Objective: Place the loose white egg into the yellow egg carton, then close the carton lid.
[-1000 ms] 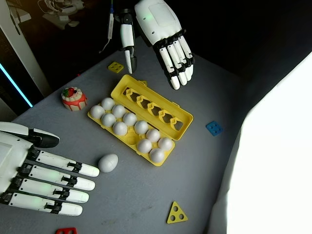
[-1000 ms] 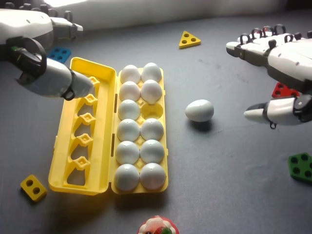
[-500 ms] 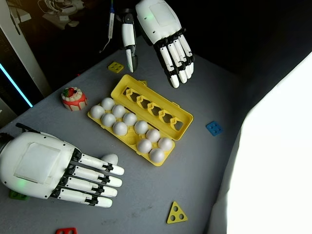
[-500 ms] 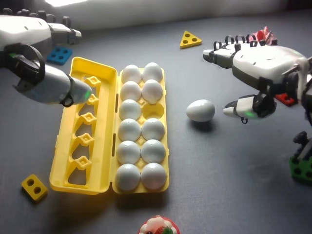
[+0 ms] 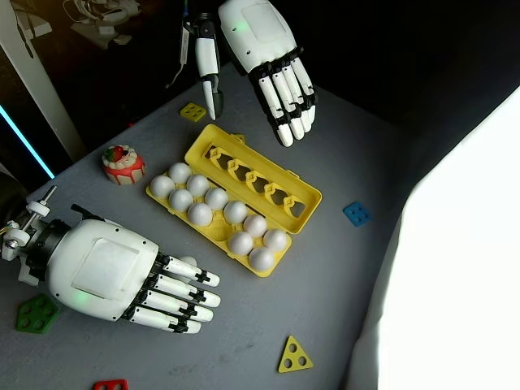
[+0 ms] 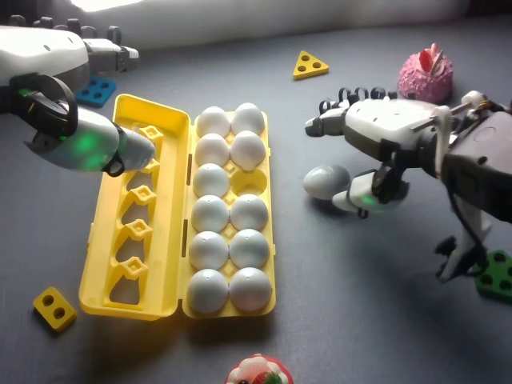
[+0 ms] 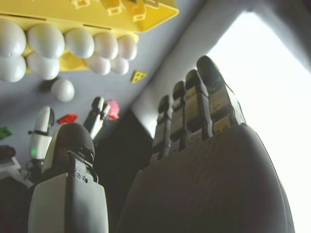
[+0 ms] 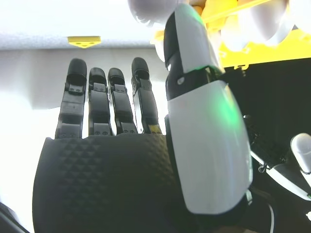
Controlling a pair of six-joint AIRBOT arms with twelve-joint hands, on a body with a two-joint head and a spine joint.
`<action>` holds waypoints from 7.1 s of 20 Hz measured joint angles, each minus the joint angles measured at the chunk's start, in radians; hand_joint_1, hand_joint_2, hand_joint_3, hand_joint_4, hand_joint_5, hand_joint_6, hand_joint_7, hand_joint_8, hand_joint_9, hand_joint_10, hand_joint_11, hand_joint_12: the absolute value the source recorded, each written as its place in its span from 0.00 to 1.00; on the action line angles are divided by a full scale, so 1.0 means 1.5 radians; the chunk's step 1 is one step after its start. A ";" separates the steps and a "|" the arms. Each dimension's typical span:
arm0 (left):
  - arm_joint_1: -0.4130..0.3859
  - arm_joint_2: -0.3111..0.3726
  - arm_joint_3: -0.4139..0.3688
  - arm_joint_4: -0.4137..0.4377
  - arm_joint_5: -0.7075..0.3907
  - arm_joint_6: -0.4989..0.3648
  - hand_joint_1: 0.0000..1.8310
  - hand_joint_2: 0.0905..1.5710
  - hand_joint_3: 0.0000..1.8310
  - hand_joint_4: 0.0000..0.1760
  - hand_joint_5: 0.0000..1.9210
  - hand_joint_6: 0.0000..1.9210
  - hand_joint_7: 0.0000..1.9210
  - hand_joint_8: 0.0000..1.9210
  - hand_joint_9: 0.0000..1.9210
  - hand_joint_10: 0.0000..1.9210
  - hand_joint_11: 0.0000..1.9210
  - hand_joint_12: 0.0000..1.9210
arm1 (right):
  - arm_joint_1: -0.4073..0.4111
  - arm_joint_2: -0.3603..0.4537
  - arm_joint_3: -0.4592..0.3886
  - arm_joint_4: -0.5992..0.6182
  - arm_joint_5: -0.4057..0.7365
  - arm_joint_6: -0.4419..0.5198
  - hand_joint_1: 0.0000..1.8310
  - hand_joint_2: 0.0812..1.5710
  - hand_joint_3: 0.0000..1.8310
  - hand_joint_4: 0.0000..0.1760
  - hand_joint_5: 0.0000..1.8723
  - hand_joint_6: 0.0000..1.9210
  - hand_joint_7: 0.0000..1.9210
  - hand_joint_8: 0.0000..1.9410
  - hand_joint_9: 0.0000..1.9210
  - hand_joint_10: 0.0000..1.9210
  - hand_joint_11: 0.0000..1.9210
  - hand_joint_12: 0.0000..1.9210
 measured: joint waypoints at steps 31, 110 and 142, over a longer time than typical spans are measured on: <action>-0.001 0.000 0.004 0.003 0.003 0.000 0.23 0.75 0.00 0.23 0.06 0.00 0.06 0.00 0.04 0.00 0.00 0.21 | -0.013 -0.071 0.080 0.028 0.002 0.014 0.68 0.71 0.00 0.00 0.20 0.09 0.04 0.00 0.03 0.01 0.00 0.22; -0.035 0.000 -0.001 -0.001 -0.020 0.000 0.24 0.75 0.00 0.26 0.08 0.00 0.05 0.00 0.05 0.00 0.00 0.22 | -0.086 -0.188 0.195 -0.488 0.113 0.753 0.65 0.66 0.00 0.00 0.57 0.44 0.32 0.00 0.11 0.06 0.00 0.11; 0.002 -0.006 0.060 -0.113 -0.022 -0.134 0.25 0.76 0.00 0.23 0.07 0.00 0.06 0.00 0.05 0.00 0.00 0.20 | -0.051 0.073 0.053 -0.602 0.018 0.702 0.60 0.63 0.00 0.00 0.37 0.34 0.25 0.00 0.09 0.06 0.00 0.16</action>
